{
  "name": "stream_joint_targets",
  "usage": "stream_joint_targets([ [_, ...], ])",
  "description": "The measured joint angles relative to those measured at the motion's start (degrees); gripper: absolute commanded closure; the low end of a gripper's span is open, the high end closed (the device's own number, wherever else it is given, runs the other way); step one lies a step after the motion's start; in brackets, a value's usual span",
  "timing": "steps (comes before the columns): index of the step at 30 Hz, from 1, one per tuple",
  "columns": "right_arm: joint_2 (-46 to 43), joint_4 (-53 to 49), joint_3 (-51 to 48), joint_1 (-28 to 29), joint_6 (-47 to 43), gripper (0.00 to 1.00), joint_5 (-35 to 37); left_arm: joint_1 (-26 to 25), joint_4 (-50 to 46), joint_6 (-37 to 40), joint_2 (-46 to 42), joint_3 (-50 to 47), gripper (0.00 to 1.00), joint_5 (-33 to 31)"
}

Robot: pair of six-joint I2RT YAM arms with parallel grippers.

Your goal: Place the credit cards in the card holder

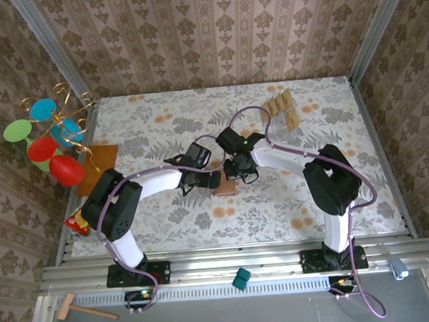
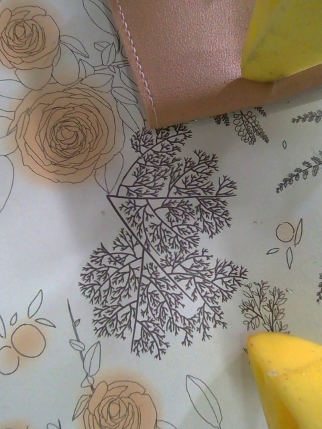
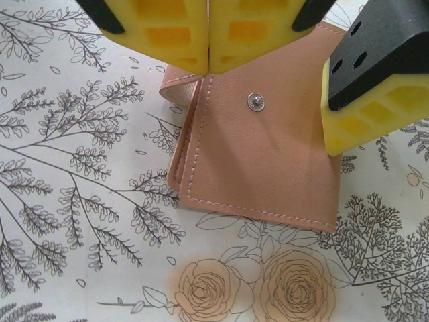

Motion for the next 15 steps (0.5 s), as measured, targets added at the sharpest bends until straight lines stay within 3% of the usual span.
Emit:
stream_joint_targets([
  [15, -0.07, 3.32, -0.72, -0.04, 1.86, 1.00, -4.17, 0.00, 0.02, 0.00, 0.00, 0.00, 0.04, 0.00],
])
